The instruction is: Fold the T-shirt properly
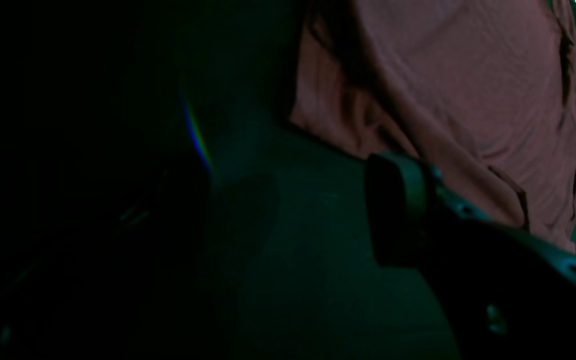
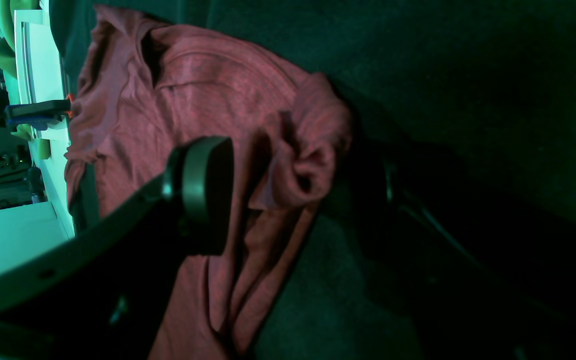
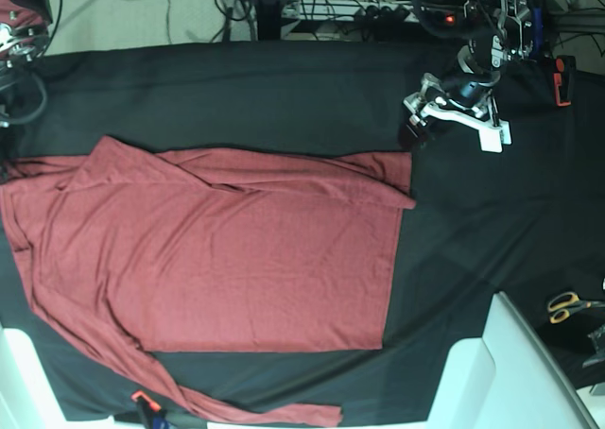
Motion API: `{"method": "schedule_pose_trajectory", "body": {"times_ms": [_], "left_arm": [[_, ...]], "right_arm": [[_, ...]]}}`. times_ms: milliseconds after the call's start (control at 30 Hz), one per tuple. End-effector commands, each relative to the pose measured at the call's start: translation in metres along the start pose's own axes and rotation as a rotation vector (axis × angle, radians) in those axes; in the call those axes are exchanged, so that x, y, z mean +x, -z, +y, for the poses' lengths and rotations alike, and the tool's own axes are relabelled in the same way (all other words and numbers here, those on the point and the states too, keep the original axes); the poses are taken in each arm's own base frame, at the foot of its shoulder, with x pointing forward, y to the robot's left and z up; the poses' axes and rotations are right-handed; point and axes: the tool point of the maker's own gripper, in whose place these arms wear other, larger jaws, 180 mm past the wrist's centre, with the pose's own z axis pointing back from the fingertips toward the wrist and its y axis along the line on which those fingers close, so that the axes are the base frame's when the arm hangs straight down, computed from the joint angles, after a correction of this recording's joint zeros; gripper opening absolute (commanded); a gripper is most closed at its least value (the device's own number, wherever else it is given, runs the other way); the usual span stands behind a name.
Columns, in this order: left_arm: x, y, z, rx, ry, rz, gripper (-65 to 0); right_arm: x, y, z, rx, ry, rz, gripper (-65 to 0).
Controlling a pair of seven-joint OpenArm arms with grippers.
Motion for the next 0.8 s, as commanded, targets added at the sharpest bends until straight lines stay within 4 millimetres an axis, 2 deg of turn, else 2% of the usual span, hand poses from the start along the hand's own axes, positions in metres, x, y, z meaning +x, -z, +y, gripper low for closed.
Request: {"method": "schedule_pose_trajectory", "body": {"times_ms": [0,400,433,533,600,767], "left_arm": [[0.011,-0.002,-0.005,-0.021,0.009,-0.033,-19.1],[0.011,-0.002,-0.005,-0.021,0.009,-0.033,-19.1],[0.011,-0.002,-0.005,-0.021,0.009,-0.033,-19.1],[0.011,-0.002,-0.005,-0.021,0.009,-0.033,-19.1],[0.011,-0.002,-0.005,-0.021,0.009,-0.033,-19.1],[0.014,0.000,-0.008,-0.029,0.005,-0.040,-18.8]], "right_arm": [[0.003,0.000,-0.002,-0.029,-0.006,0.015,-30.3],[0.004,0.005,0.008,-0.012,-0.005,0.016,-31.8],[0.004,0.005,0.008,-0.012,-0.005,0.016,-35.1],[0.003,0.005,0.007,-0.015,-0.003,0.021,-55.2],[0.002,0.005,0.008,-0.015,-0.002,0.023,-65.0],[0.000,0.006,0.008,-0.014,0.000,0.027,-64.4]]}}
